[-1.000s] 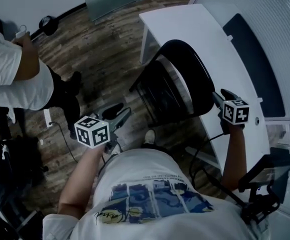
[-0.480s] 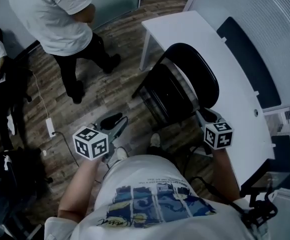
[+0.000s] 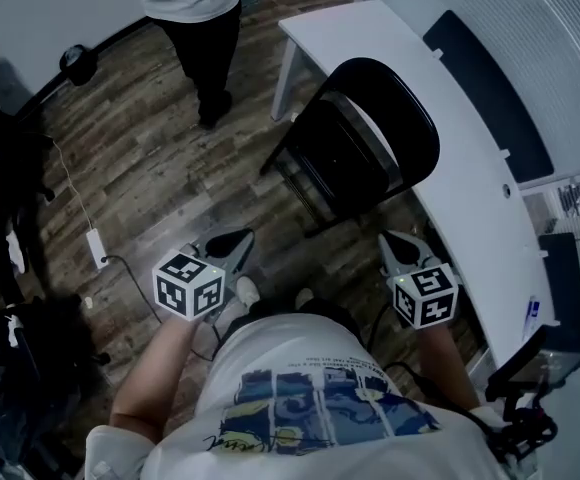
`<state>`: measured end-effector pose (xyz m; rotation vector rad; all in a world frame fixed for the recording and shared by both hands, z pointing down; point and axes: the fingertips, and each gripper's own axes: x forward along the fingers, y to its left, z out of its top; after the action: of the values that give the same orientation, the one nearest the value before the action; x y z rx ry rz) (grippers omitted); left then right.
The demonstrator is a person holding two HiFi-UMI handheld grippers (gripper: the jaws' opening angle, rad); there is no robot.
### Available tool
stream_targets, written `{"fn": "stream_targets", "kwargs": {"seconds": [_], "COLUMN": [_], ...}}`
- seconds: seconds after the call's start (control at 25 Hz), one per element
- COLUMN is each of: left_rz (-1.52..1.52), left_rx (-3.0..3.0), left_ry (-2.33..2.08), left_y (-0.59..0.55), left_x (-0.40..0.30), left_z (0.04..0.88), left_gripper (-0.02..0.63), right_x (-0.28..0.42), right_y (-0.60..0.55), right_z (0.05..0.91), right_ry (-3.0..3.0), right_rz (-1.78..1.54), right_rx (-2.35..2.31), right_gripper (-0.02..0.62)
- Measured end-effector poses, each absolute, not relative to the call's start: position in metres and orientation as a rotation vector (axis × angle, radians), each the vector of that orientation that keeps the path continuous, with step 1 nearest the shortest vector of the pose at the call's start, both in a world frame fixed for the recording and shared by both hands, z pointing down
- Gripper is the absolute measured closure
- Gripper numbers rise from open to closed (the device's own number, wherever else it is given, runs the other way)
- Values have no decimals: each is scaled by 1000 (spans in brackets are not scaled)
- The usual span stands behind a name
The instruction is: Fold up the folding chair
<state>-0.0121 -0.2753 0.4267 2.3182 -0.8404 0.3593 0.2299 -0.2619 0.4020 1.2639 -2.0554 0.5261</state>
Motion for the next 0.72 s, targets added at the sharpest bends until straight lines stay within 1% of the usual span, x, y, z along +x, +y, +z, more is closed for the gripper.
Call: {"fn": "stream_targets", "kwargs": {"seconds": [0.16, 0.36, 0.72], "left_rz": [352, 387, 413], "left_rx": [2359, 2456, 2495], "left_ry": [-835, -795, -729], "left_y": [-256, -183, -80], "left_x": [-10, -25, 23], "left_z": [413, 387, 368], "left_gripper": [601, 601, 601], "right_x": [211, 180, 218], "right_y": [-238, -153, -30], "right_z": [392, 360, 360], "right_ry": [-2102, -2136, -2172], "right_rz": [510, 444, 497], "right_rx": [1273, 1314, 1423], "right_gripper": [592, 592, 592]}}
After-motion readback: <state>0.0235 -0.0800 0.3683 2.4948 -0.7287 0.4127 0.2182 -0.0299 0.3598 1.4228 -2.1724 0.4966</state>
